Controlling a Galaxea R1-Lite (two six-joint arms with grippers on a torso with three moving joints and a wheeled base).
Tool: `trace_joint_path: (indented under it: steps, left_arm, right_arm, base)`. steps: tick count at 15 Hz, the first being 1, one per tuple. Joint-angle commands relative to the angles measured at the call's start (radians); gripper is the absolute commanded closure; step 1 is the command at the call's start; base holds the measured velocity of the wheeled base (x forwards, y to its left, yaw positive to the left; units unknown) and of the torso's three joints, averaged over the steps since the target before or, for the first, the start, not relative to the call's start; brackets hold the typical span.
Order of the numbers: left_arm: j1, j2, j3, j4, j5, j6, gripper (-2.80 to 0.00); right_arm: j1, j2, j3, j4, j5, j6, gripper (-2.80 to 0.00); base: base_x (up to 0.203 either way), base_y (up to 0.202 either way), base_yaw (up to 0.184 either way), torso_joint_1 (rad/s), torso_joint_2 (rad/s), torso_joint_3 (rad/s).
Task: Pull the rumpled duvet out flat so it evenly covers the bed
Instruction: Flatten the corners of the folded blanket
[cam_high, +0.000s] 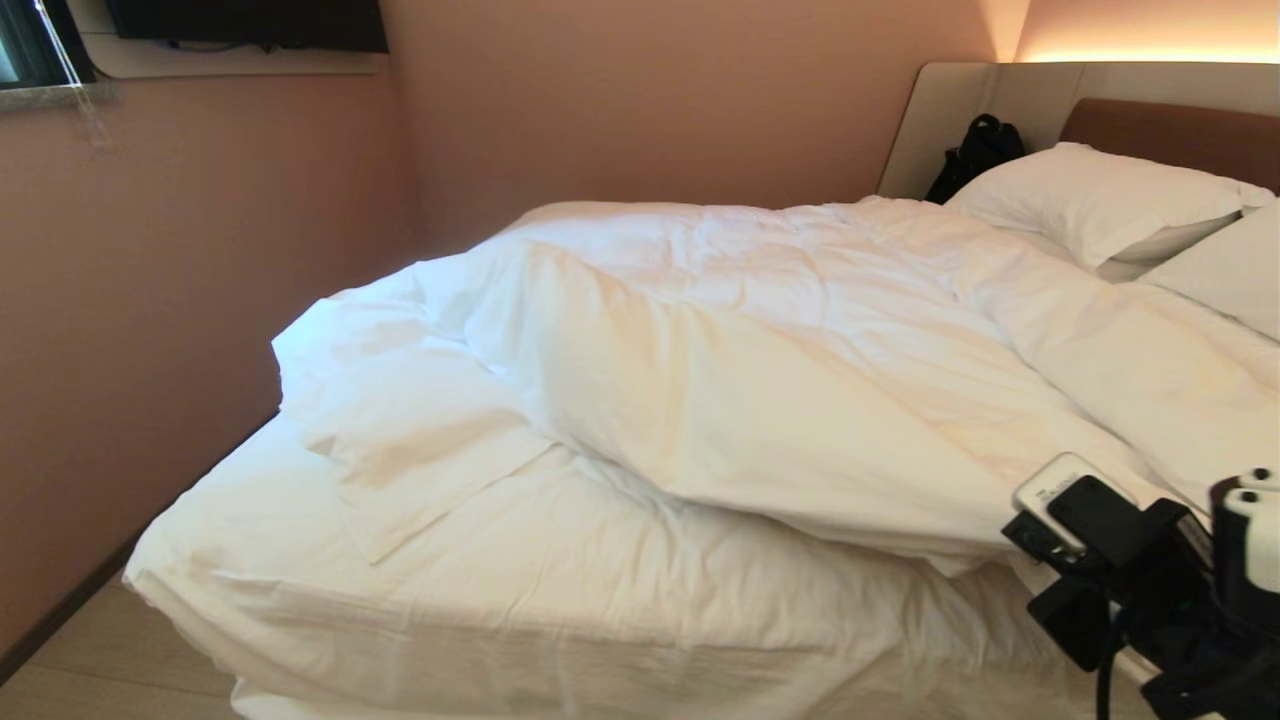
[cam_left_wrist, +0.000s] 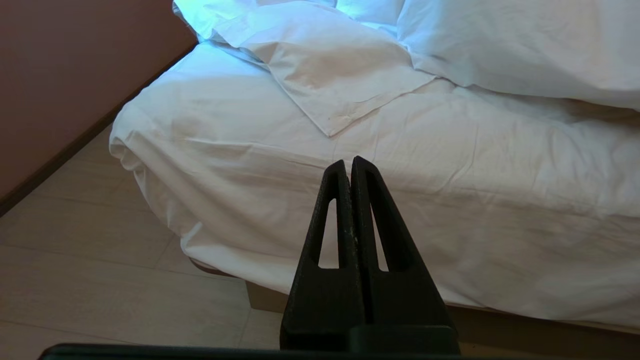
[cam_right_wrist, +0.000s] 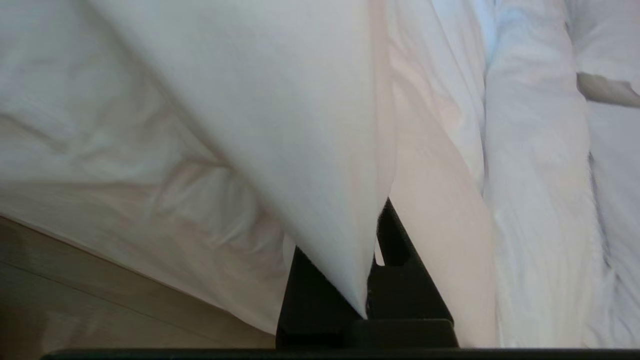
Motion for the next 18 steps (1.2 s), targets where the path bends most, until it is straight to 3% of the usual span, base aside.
trace_joint_path:
  steps: [1,4,8,12,18]
  left_arm:
    - [0.0,0.001,0.0,-0.001,0.0,-0.001,0.0]
    - [0.0,0.001,0.0,-0.001,0.0,-0.001,0.0]
    - [0.0,0.001,0.0,-0.001,0.001,-0.001,0.0]
    - [0.0,0.001,0.0,-0.001,0.001,-0.001,0.0]
    - [0.0,0.001,0.0,-0.001,0.0,-0.001,0.0]
  right_arm:
    - [0.003,-0.196,-0.029,0.348,0.318,0.016,0.0]
    - [0.001,-0.294,-0.086,0.572,0.427,0.042,0.0]
    - [0.0,-0.363,-0.096,0.698,0.449,0.044,0.0]
    - [0.0,-0.457,-0.129,0.859,0.535,0.055,0.0]
    - [0.0,-0.593,-0.155,1.017,0.556,0.051,0.0]
  base:
    - [0.0,0.0,0.0,0.0,0.0,0.0]
    - [0.0,0.0,0.0,0.0,0.0,0.0]
    - [0.0,0.0,0.0,0.0,0.0,0.0]
    - [0.0,0.0,0.0,0.0,0.0,0.0]
    - [0.0,0.0,0.0,0.0,0.0,0.0]
